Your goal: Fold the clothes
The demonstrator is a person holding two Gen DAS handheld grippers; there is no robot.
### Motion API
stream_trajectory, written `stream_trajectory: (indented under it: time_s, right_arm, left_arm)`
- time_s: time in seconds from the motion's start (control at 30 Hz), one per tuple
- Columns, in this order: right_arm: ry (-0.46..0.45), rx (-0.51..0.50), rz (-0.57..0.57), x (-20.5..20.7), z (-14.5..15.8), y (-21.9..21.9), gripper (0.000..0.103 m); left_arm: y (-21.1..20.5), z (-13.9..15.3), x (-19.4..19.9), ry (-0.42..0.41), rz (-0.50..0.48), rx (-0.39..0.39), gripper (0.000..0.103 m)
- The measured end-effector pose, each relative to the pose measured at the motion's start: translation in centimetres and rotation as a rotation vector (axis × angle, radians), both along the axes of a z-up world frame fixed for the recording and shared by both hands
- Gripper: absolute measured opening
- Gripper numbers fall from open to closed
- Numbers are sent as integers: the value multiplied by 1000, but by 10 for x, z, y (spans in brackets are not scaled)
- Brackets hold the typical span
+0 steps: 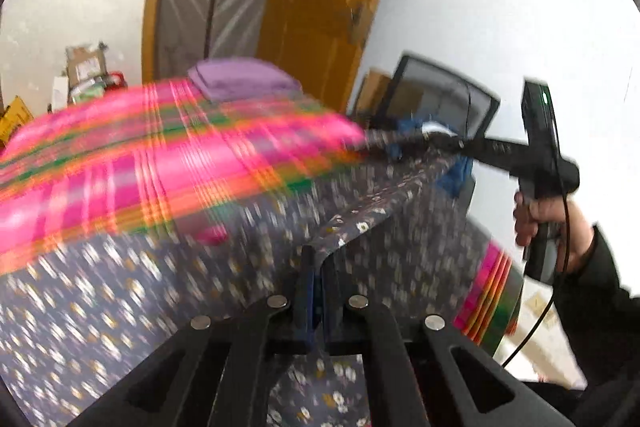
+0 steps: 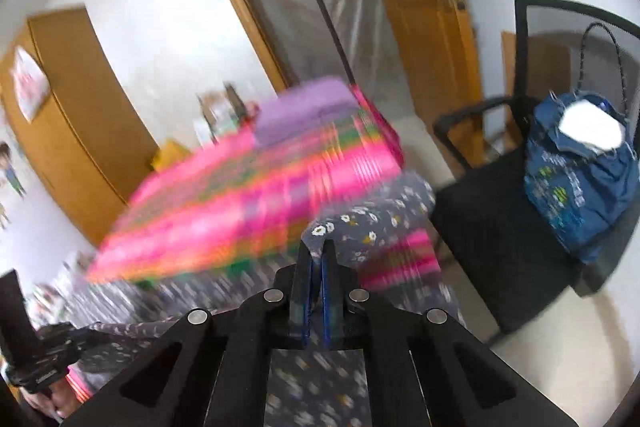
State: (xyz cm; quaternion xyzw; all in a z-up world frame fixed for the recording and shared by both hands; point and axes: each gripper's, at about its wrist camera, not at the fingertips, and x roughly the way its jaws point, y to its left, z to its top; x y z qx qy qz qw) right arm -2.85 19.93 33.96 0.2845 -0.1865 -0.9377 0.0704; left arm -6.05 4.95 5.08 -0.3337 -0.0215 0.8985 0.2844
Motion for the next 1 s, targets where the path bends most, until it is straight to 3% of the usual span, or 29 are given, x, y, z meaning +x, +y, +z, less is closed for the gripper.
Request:
stream_trajectory:
  time_s: [0.13, 0.23, 0.37, 0.57, 0.63, 0.87, 1.0]
  right_arm:
    - [72, -14, 6, 12, 22, -4, 4]
    - [73, -7, 2, 25, 23, -6, 4]
    - [-1, -11, -26, 47, -2, 3, 4]
    - [-202, -29, -85, 74, -64, 21, 4]
    - [-234, -34, -100, 80, -75, 25, 5]
    - [-252, 47, -105, 85, -75, 21, 10]
    - [-259, 108, -126, 88, -72, 18, 26]
  left_arm:
    - [-1, 25, 7, 50, -10, 26, 2]
    - [6, 21, 20, 41, -51, 20, 2]
    - [22, -9, 36, -34, -118, -20, 2]
    - [35, -64, 46, -195, -179, -79, 3]
    - [35, -70, 46, -214, -183, -75, 3]
    - [33, -74, 47, -234, -189, -61, 5]
    - [31, -71, 55, -225, -201, -41, 9]
